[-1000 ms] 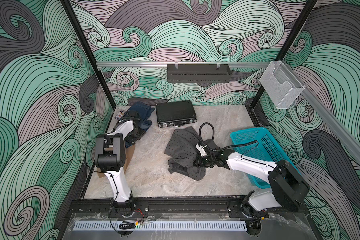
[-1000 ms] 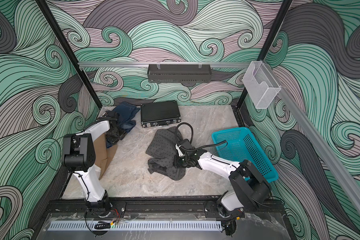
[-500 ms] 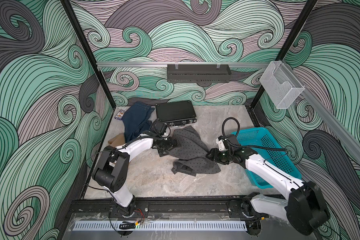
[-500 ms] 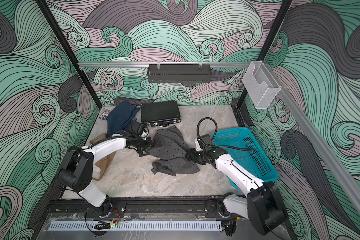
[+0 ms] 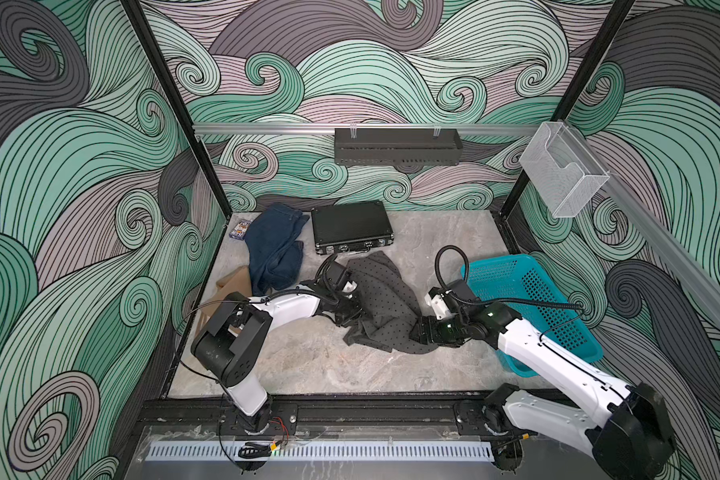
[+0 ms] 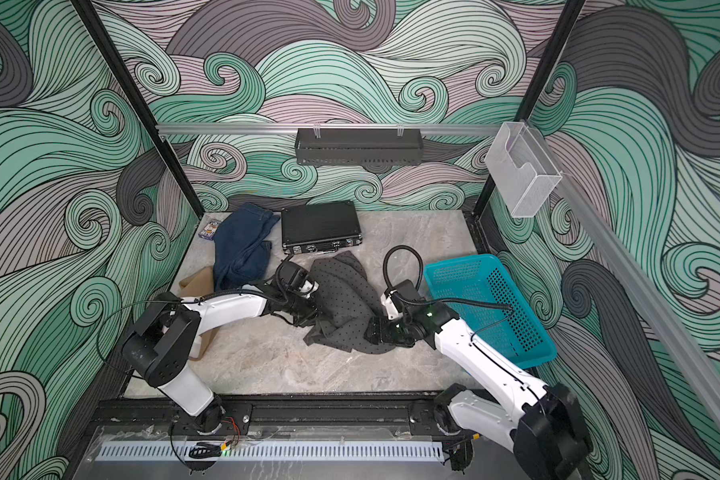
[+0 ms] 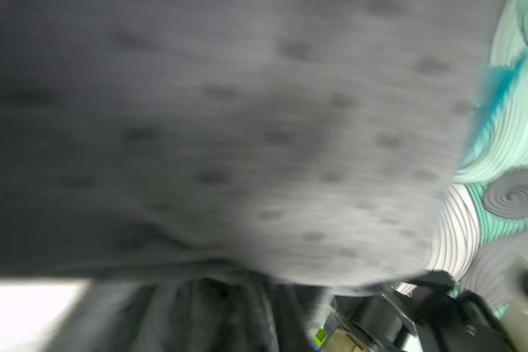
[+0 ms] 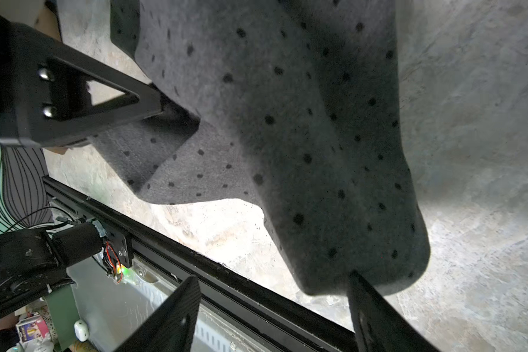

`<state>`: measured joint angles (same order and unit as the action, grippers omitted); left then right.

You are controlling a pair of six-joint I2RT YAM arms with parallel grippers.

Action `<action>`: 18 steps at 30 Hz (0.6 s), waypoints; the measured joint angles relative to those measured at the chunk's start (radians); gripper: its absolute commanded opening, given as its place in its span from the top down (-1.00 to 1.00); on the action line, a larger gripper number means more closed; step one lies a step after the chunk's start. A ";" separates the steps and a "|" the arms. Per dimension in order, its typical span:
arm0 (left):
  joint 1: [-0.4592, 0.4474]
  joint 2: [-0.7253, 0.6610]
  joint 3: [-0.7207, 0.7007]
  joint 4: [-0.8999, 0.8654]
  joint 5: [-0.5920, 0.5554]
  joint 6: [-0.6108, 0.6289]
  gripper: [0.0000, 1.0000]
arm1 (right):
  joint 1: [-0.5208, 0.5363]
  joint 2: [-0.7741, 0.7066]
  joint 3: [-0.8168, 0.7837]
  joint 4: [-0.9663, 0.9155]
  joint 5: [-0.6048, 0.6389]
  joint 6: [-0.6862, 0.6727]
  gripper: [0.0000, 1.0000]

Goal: Roll up the skirts
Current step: Flatten out the skirt at the center of the board.

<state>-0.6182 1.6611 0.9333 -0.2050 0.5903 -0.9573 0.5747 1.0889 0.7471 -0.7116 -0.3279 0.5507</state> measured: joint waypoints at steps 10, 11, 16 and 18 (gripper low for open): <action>-0.171 0.075 0.435 -0.172 0.067 0.129 -0.83 | -0.003 -0.150 0.066 -0.019 0.093 -0.001 -0.62; -0.163 0.078 0.489 -0.243 0.034 0.167 -0.85 | -0.006 -0.155 0.066 -0.021 0.103 -0.001 -0.62; -0.024 0.025 0.505 -0.415 -0.103 0.246 -0.85 | -0.018 -0.138 0.066 -0.026 0.109 -0.003 -0.62; 0.056 -0.032 0.377 -0.399 -0.120 0.235 -0.85 | -0.018 -0.106 0.070 -0.031 0.093 -0.013 -0.60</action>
<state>-0.5617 1.6287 1.3106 -0.6044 0.4702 -0.7219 0.5571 0.9833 0.8169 -0.7425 -0.2348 0.5373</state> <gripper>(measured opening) 0.925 0.809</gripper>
